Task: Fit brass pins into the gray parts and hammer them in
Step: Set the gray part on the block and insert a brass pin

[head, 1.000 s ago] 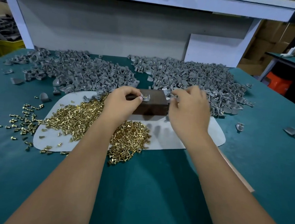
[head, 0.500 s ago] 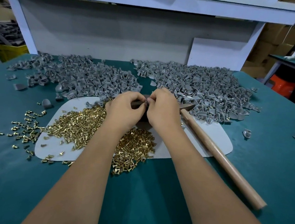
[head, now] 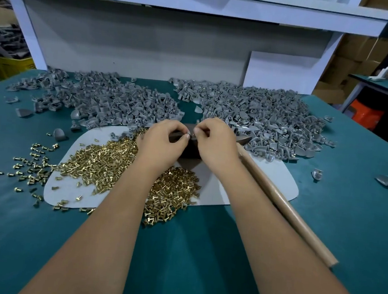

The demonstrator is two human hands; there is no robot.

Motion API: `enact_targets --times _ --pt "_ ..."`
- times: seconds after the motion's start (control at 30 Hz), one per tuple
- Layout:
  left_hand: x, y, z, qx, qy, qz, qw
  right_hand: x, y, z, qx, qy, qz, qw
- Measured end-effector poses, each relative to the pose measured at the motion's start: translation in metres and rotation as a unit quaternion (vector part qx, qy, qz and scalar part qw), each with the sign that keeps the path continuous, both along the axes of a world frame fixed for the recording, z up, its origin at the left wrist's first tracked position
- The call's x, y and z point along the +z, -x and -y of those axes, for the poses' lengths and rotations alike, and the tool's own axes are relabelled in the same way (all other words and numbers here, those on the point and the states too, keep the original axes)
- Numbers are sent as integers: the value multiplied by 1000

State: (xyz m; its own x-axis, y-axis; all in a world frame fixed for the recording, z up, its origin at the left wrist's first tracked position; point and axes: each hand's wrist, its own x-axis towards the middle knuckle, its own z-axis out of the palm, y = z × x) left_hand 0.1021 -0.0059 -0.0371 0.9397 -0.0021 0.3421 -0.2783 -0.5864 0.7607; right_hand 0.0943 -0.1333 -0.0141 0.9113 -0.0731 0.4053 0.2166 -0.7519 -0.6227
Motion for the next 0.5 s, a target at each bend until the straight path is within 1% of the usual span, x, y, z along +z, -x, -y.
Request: enact_targets --times 0.07,0.1,0.13,0.17,0.2,0.23,0.27,0.3,0.4,0.5 --pt "1 1 0 0 11 -8 1000 9 13 17 -13 -27 -28 999" --pt "1 2 0 2 14 -13 1000 13 21 29 -51 -8 -34 998" --pt "2 3 0 3 15 -19 1000 14 28 42 -106 41 -40 993" --pt "2 3 1 3 14 -24 1000 15 36 55 -164 100 -59 980" --pt "3 4 1 2 16 -29 999 15 45 65 -207 149 -97 962" --pt "4 5 2 1 19 -33 999 13 52 72 -230 184 -147 944" --pt "5 5 2 1 22 -37 999 10 57 74 -234 211 -193 929" --pt "5 6 3 2 23 -40 999 6 59 74 -227 234 -218 920" --pt "6 7 4 9 18 -39 999 -3 61 67 -230 263 -203 915" --pt "5 8 5 17 19 -26 999 -4 58 65 -256 234 -174 922"
